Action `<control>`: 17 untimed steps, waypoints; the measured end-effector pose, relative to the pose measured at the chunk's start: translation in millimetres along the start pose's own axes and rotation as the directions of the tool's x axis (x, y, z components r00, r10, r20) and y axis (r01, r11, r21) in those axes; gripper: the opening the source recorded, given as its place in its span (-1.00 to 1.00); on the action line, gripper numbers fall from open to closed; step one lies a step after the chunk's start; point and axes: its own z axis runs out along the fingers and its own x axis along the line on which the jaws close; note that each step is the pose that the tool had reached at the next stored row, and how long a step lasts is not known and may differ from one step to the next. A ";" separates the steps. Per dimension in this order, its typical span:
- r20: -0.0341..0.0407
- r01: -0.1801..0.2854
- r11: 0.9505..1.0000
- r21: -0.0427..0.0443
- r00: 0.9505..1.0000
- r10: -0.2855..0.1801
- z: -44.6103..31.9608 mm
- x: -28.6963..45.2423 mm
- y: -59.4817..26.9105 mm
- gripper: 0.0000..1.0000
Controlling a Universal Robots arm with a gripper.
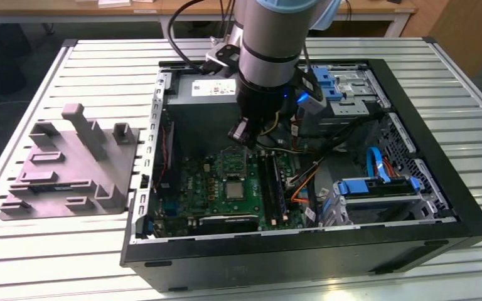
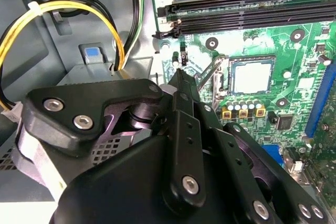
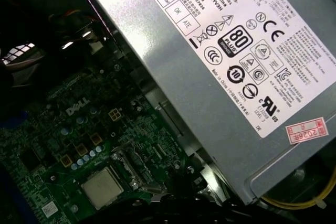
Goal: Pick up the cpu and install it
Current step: 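Close the cpu cover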
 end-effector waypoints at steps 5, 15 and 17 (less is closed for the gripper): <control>0.000 0.003 1.000 0.000 1.000 -0.003 -1.0 -0.1 0.1 -0.79; 0.003 0.019 1.000 -0.004 1.000 -0.019 -1.5 0.3 0.0 -0.79; 0.003 0.020 1.000 -0.004 1.000 -0.020 -1.8 0.2 0.0 -0.79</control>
